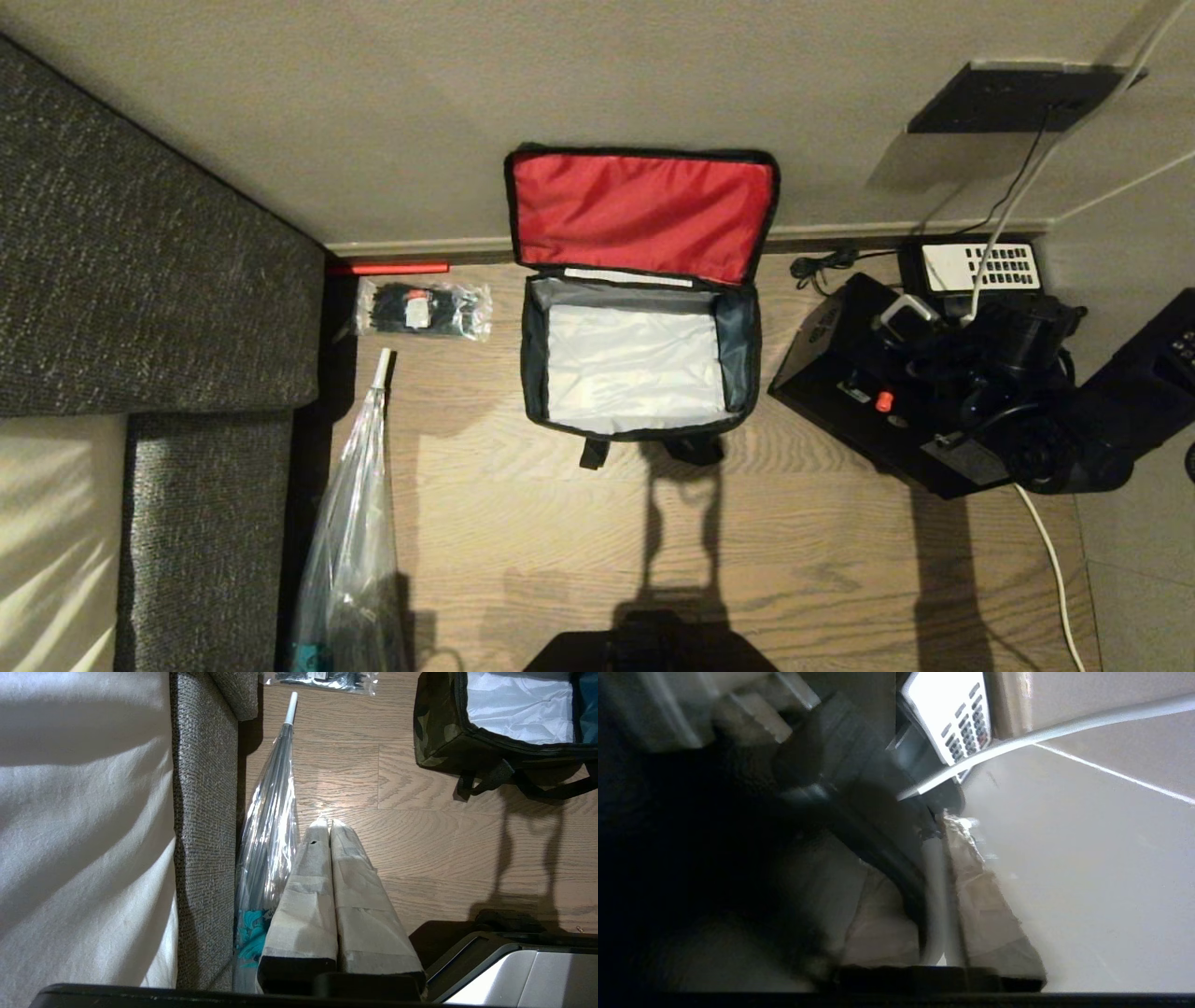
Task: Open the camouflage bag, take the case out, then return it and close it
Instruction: Grip the handle again
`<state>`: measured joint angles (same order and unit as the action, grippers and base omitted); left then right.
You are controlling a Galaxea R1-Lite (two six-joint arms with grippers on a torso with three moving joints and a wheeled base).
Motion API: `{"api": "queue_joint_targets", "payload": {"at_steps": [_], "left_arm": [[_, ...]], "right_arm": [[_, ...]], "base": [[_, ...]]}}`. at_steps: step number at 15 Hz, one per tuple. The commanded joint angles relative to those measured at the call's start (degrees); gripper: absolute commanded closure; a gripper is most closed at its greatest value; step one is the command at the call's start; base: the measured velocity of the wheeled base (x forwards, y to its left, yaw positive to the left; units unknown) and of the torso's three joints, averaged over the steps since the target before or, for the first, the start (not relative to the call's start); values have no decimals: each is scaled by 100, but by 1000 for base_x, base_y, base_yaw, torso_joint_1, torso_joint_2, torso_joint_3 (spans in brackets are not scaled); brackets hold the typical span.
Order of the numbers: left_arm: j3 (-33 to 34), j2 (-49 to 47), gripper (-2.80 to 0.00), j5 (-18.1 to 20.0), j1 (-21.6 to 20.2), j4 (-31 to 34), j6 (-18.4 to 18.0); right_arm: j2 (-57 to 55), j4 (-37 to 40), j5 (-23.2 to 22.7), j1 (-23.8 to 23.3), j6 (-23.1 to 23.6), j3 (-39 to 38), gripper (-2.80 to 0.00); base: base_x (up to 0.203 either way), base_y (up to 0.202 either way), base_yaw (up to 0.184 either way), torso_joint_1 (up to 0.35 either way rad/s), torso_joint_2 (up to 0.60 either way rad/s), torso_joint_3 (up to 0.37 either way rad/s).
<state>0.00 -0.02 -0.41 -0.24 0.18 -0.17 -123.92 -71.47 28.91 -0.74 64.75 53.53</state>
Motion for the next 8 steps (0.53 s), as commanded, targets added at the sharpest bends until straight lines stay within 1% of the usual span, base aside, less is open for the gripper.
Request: {"api": "queue_joint_targets", "payload": {"at_steps": [1,6,8], "left_arm": [[18,20,0,-2,-11,-1,-1],[18,20,0,-2,-2,-1,-1],[18,20,0,-2,-2,-1,-1]], "right_arm": [[66,-47,18,-5,29,-85,0],[338,1,3,59,29,-493,0],[531,133,9,142,22,-647,0]], "base": [[0,0,0,0,0,0],[0,0,0,0,0,0],[0,0,0,0,0,0]]}}
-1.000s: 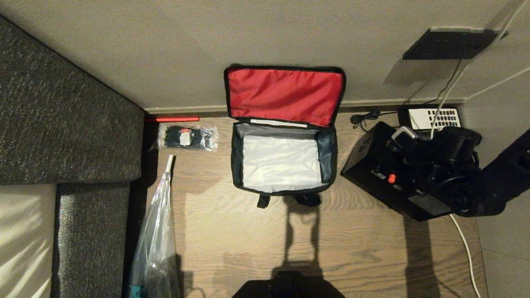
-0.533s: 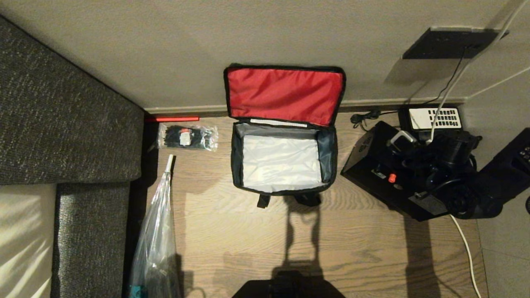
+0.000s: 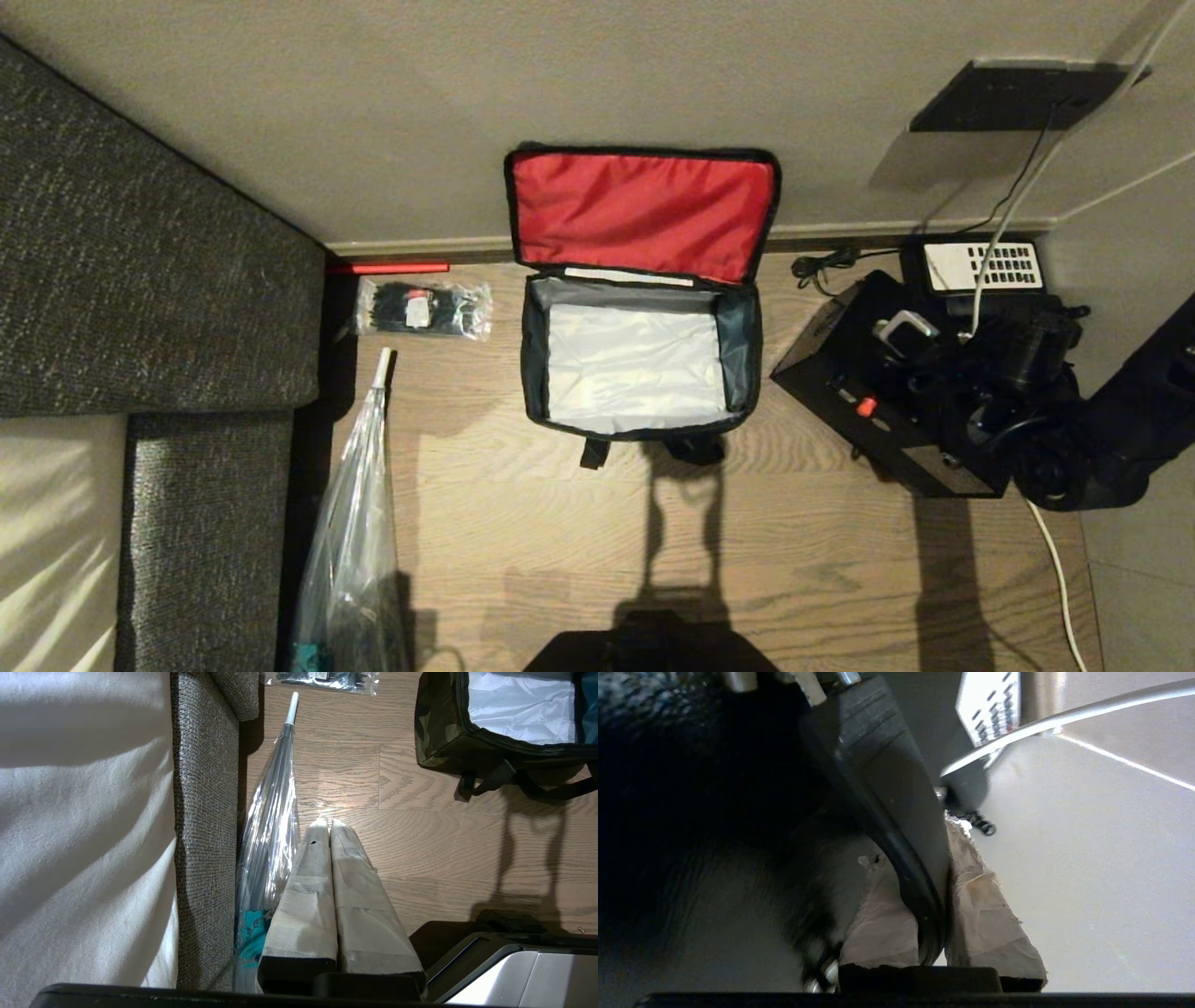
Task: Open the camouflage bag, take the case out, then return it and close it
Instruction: Grip the handle again, then place the black box back
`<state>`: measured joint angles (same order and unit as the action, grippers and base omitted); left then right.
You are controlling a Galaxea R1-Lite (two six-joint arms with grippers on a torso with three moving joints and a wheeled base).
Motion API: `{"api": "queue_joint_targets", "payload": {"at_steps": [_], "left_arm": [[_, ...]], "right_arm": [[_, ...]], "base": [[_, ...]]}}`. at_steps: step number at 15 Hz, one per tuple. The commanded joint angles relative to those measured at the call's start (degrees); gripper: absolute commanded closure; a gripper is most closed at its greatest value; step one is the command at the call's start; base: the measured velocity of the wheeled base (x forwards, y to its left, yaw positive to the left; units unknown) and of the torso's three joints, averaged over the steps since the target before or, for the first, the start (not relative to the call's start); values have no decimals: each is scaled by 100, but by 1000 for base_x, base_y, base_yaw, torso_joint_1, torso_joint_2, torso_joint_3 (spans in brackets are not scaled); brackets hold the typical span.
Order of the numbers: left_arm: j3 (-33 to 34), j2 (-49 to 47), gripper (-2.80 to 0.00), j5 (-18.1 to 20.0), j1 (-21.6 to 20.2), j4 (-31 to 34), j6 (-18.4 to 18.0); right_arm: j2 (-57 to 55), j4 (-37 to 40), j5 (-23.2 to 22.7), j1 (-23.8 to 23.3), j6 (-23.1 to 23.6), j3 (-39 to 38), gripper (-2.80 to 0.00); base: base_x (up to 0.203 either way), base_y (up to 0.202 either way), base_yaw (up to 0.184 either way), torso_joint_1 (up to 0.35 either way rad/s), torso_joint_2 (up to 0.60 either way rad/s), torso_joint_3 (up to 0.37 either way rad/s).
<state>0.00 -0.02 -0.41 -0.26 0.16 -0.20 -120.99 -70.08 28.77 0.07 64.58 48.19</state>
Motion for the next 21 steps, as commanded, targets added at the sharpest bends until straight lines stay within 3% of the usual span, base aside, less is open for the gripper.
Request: {"api": "queue_joint_targets", "payload": {"at_steps": [1,8,13,21], "left_arm": [[18,20,0,-2,-3,2,2],[18,20,0,-2,-1,2,2],[18,20,0,-2,-1,2,2],[18,20,0,4,-2,2,2]], "right_arm": [[361,52,29,134,21,-196,0],[1482,455,51,295,60,-623,0],[3042,1389,51,556,168,-1032,0],[4326,2664,33,1924,203,-1026,0]], "base": [[0,0,0,0,0,0],[0,0,0,0,0,0],[0,0,0,0,0,0],[0,0,0,0,0,0]]}}
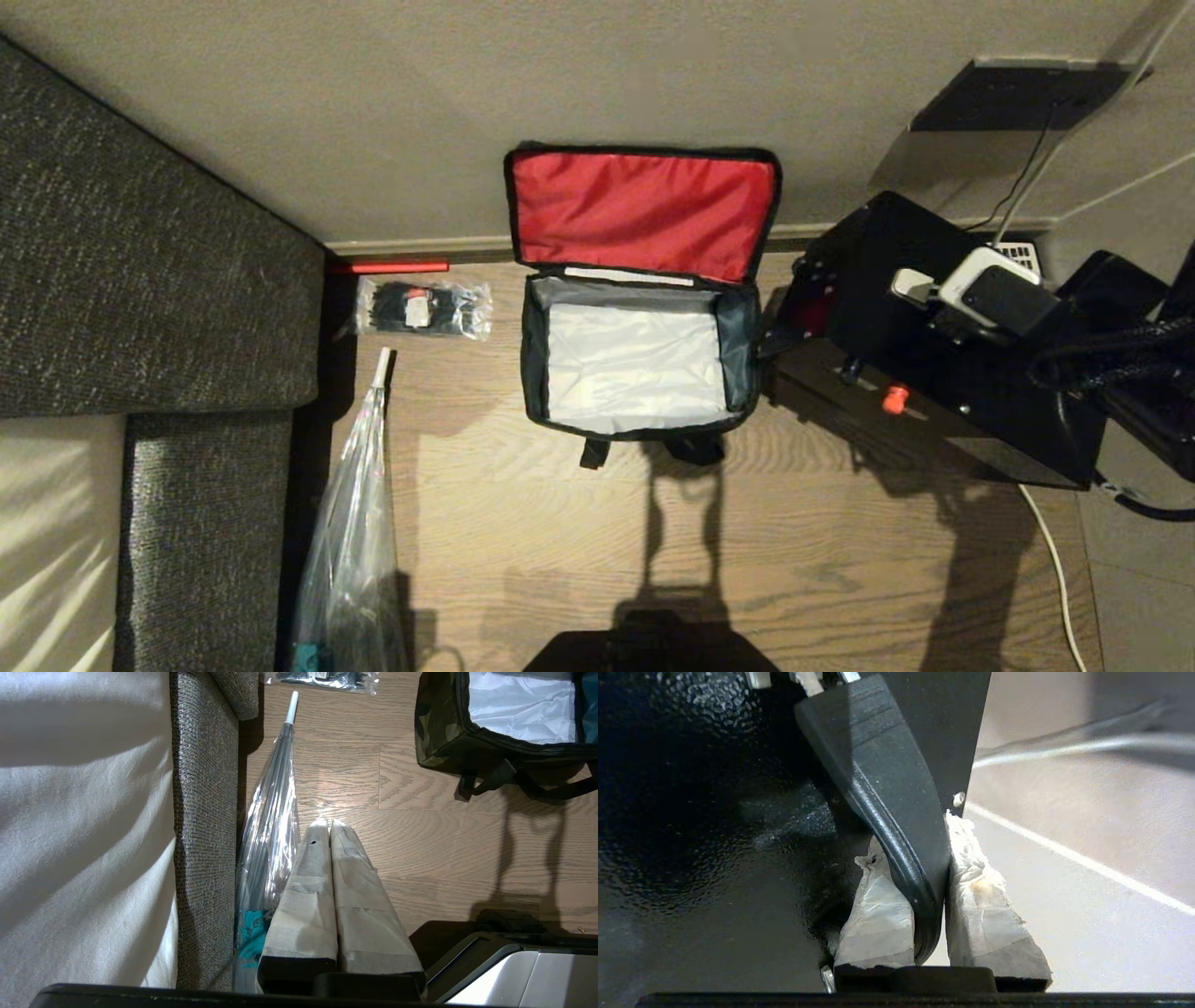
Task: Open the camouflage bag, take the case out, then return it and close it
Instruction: Place the black box back
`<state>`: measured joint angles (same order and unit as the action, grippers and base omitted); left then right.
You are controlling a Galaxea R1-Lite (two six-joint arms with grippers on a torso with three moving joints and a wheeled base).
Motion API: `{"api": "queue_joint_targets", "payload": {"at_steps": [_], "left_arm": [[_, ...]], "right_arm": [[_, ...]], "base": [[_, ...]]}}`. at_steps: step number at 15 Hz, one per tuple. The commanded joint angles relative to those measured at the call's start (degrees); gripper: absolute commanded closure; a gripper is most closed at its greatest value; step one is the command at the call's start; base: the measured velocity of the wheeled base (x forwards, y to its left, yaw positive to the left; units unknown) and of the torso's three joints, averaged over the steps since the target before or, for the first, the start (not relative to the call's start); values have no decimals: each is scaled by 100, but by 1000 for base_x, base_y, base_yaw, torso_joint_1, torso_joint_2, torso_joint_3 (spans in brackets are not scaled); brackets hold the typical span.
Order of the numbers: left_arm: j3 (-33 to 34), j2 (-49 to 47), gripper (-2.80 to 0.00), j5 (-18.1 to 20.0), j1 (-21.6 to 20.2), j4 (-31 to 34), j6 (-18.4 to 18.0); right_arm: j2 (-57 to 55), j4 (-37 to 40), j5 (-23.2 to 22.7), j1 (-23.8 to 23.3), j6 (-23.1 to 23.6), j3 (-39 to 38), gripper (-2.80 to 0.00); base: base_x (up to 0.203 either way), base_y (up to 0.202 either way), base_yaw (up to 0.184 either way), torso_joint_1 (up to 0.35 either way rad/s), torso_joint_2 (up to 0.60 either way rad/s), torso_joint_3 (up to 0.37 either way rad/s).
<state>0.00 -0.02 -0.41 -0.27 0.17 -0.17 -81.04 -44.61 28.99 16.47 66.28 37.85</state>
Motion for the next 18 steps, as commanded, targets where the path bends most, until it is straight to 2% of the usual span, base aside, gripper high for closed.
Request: {"api": "queue_joint_targets", "payload": {"at_steps": [1,5,9,11,13,18], "left_arm": [[18,20,0,-2,-3,1,-1],[18,12,0,-2,0,1,-1],[18,20,0,-2,-8,1,-1],[18,20,0,-2,-8,1,-1],[18,20,0,-2,-7,1,-1],[18,14,0,-2,-3,1,-1]], "right_arm": [[426,329,6,483,22,16,0],[745,1019,7,1329,20,14,0],[622,1072,16,2139,-8,93,0],[335,1063,19,2341,-49,346,0],[-54,1048,28,2595,-281,664,0],[-1036,898,13,2917,-473,1428,0]], "base": [[0,0,0,0,0,0],[0,0,0,0,0,0],[0,0,0,0,0,0],[0,0,0,0,0,0],[0,0,0,0,0,0],[0,0,0,0,0,0]]}}
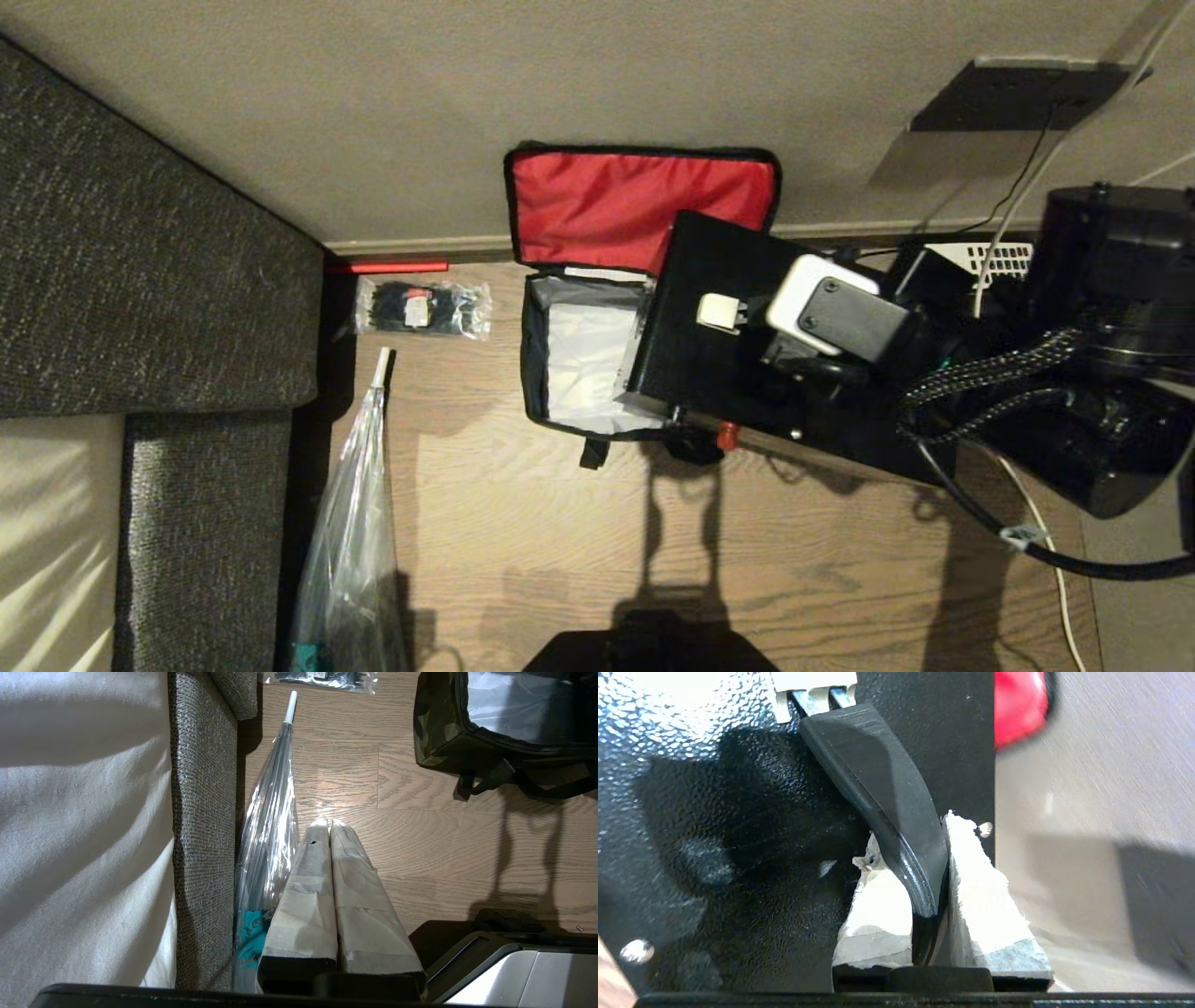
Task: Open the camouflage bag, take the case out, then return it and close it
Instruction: Place the black box back
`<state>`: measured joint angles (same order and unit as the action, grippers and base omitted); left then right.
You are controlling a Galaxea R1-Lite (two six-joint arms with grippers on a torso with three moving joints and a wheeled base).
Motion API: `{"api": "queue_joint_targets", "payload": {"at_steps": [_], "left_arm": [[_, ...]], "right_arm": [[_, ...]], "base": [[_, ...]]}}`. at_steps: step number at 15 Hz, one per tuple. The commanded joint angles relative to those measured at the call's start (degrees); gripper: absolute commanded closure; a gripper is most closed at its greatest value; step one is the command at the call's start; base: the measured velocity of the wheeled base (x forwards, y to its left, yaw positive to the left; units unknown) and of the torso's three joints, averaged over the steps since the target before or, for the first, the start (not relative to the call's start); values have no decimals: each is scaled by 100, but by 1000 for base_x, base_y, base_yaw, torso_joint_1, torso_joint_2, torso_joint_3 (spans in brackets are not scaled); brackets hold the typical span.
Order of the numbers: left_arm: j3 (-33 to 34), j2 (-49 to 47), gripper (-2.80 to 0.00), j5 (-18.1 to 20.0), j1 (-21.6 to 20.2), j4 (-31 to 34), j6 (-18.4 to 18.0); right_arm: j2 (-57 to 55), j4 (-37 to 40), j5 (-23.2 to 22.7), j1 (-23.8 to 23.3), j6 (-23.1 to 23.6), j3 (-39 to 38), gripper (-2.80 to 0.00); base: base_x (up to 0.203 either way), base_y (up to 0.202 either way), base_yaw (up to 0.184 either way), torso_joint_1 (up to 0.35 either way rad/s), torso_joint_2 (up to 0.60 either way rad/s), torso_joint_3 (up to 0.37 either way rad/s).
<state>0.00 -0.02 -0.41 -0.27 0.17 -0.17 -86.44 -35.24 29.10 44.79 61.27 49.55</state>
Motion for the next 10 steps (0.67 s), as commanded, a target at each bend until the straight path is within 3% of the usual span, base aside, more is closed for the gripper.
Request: {"api": "queue_joint_targets", "payload": {"at_steps": [1,4,7,10], "left_arm": [[18,11,0,6,0,0,0],[18,12,0,-2,0,0,0],[18,18,0,-2,0,0,0],[18,11,0,-2,0,0,0]], "right_arm": [[-684,-40,-35,108,11,488,0],[-942,126,-881,128,75,832,0],[-910,467,-1195,215,44,982,0],[-999,1038,-2007,209,36,1495,0]], "base": [[0,0,0,0,0,0],[0,0,0,0,0,0],[0,0,0,0,0,0],[0,0,0,0,0,0]]}}
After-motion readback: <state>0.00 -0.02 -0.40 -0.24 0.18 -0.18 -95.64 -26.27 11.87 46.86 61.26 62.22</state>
